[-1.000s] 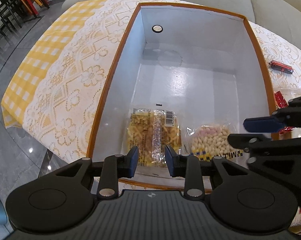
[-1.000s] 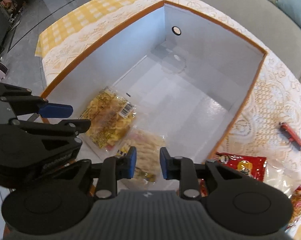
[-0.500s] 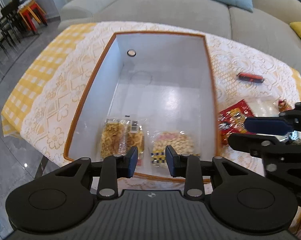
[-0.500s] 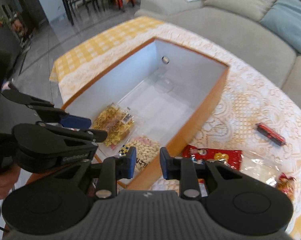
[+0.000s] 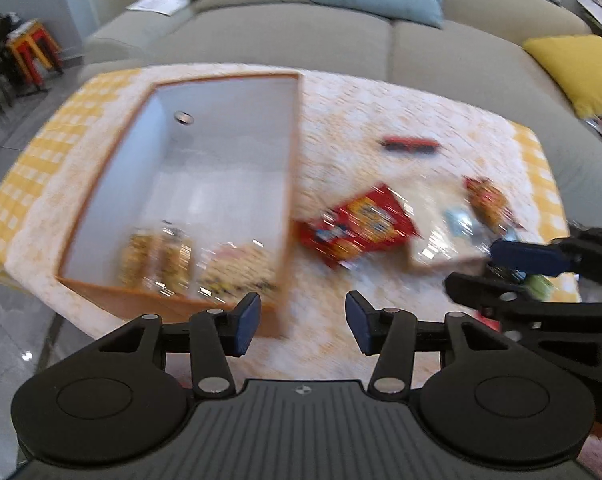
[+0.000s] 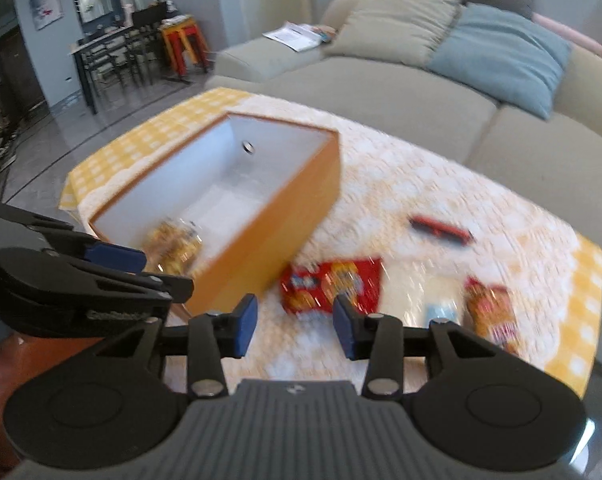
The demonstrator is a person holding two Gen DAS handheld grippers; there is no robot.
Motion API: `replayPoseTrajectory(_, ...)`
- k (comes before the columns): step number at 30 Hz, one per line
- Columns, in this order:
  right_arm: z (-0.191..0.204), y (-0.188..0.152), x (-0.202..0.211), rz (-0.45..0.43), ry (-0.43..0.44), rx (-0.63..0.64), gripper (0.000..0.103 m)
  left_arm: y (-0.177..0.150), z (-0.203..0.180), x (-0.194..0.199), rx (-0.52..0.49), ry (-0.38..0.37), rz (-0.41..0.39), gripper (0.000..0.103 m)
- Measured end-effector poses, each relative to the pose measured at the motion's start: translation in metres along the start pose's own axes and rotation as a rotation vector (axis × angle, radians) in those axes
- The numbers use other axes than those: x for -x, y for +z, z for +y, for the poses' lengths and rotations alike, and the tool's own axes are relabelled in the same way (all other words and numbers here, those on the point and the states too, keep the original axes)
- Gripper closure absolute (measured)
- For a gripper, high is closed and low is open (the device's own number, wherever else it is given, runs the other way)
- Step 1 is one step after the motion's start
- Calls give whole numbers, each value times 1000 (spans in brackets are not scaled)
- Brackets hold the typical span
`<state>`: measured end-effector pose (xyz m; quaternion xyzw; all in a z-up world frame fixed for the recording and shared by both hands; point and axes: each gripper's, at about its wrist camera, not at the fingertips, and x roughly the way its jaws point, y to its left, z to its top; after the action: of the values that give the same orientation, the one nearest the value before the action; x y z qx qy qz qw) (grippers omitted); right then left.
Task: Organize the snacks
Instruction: 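Move both tools back over the remaining snack pile, then grasp the small meat snack with the left tool while the right tool grasps the red spicy-strip packet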
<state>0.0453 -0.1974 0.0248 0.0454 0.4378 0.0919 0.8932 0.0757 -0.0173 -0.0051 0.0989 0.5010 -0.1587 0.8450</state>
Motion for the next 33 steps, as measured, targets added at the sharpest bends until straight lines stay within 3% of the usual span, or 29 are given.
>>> replayPoseTrajectory(5,-27,-36,2,90,-6,-100,62,-17,-33,-20,-87,-110,103,45)
replayPoseTrajectory(12,-67,-89,7,220,-121,-220,62,-31,-58,-43,-124,-224,192,45)
replayPoseTrajectory(17,-89,-115,5,271,-90,-355,61,-32,-74,-47,-165,-247,173,45)
replayPoseTrajectory(23,-108,-120,-8,305,-60,-467,58,-34,-102,-56,-313,-302,150,43)
replayPoseTrajectory(33,-140,-128,-27,313,-54,-653,59,-51,-141,-77,-515,-232,107,37)
